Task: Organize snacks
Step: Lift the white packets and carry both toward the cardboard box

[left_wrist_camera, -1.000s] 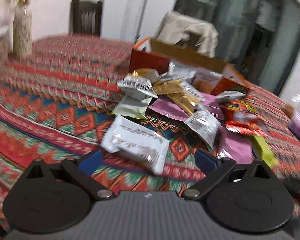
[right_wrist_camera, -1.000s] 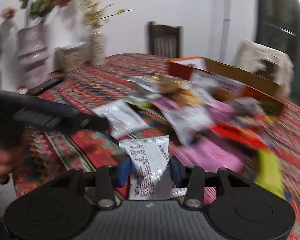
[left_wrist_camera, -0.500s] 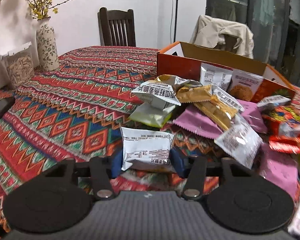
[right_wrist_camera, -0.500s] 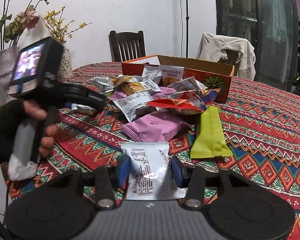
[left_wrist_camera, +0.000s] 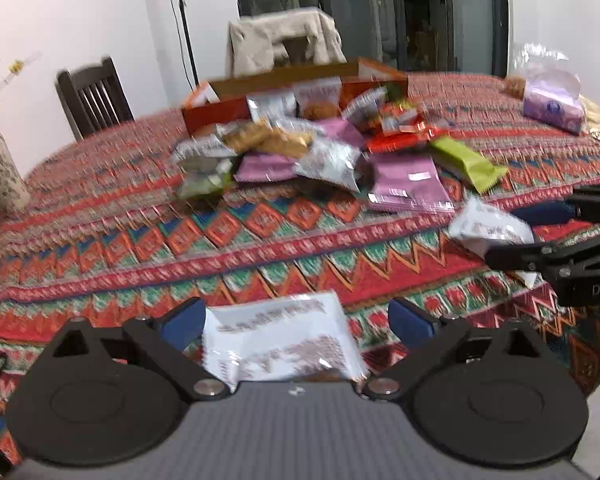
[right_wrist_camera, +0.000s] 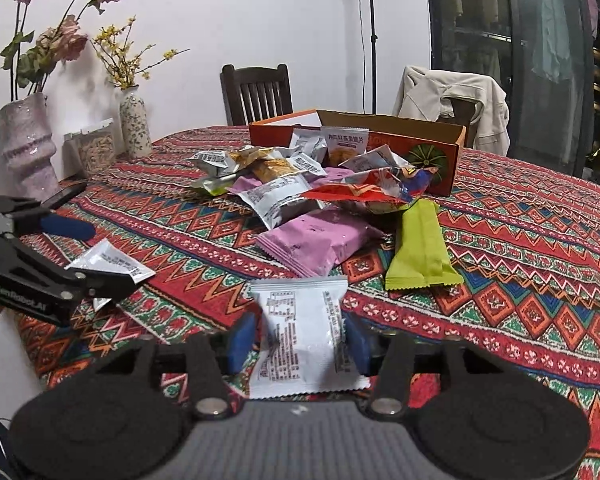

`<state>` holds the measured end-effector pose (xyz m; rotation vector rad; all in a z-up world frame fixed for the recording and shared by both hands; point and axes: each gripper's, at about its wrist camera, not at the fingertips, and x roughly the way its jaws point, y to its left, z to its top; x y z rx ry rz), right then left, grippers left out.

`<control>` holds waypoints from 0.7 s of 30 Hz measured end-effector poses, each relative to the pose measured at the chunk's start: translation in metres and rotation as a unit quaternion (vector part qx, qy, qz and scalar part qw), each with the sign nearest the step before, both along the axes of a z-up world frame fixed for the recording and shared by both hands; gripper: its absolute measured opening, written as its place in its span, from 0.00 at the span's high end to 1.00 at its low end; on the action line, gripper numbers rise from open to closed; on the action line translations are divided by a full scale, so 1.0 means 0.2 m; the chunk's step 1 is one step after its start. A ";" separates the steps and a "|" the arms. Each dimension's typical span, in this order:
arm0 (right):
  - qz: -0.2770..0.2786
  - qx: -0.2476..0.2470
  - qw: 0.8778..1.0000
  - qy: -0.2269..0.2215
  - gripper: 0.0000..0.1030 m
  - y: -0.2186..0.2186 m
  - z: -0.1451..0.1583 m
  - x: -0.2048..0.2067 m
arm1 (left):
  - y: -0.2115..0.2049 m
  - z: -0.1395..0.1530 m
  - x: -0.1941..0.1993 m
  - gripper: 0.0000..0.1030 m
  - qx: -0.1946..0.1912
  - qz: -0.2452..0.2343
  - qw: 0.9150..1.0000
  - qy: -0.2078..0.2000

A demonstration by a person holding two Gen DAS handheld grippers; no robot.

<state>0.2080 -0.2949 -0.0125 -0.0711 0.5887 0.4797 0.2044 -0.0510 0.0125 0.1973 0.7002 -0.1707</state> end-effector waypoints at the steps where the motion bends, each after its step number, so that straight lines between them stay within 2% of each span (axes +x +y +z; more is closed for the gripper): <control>1: -0.001 0.001 1.000 -0.001 0.43 0.00 0.00 0.00 | 0.00 -0.01 0.01 0.03 0.003 0.005 1.000 0.007; 5: -0.019 0.007 1.000 0.001 0.39 -0.01 -0.01 0.03 | 0.02 -0.04 -0.01 0.03 -0.002 -0.002 1.000 0.002; 6: -0.025 0.005 1.000 0.008 0.36 -0.01 -0.01 0.04 | 0.04 -0.04 -0.01 0.04 -0.008 0.001 1.000 0.006; 9: -0.034 -0.008 0.999 0.011 0.36 0.02 -0.02 0.06 | 0.08 -0.04 0.01 0.04 -0.036 0.025 0.999 0.023; 12: -0.032 -0.025 0.999 0.010 0.35 0.06 -0.02 0.05 | 0.10 -0.02 -0.02 0.03 -0.035 0.048 0.998 -0.004; 14: -0.026 -0.020 0.999 0.014 0.36 0.07 -0.02 0.05 | 0.11 0.00 -0.03 0.03 -0.034 0.026 0.999 -0.018; 17: -0.023 -0.022 0.999 0.014 0.39 0.10 -0.02 0.05 | 0.13 0.00 -0.03 0.03 -0.029 -0.039 0.999 -0.008; 19: -0.019 -0.028 0.999 0.015 0.44 0.11 -0.01 0.05 | 0.14 0.00 -0.02 0.03 -0.039 -0.066 0.997 0.020; 21: -0.015 -0.026 0.999 0.018 0.47 0.11 0.00 0.05 | 0.14 0.01 -0.04 0.03 -0.076 -0.086 0.992 0.056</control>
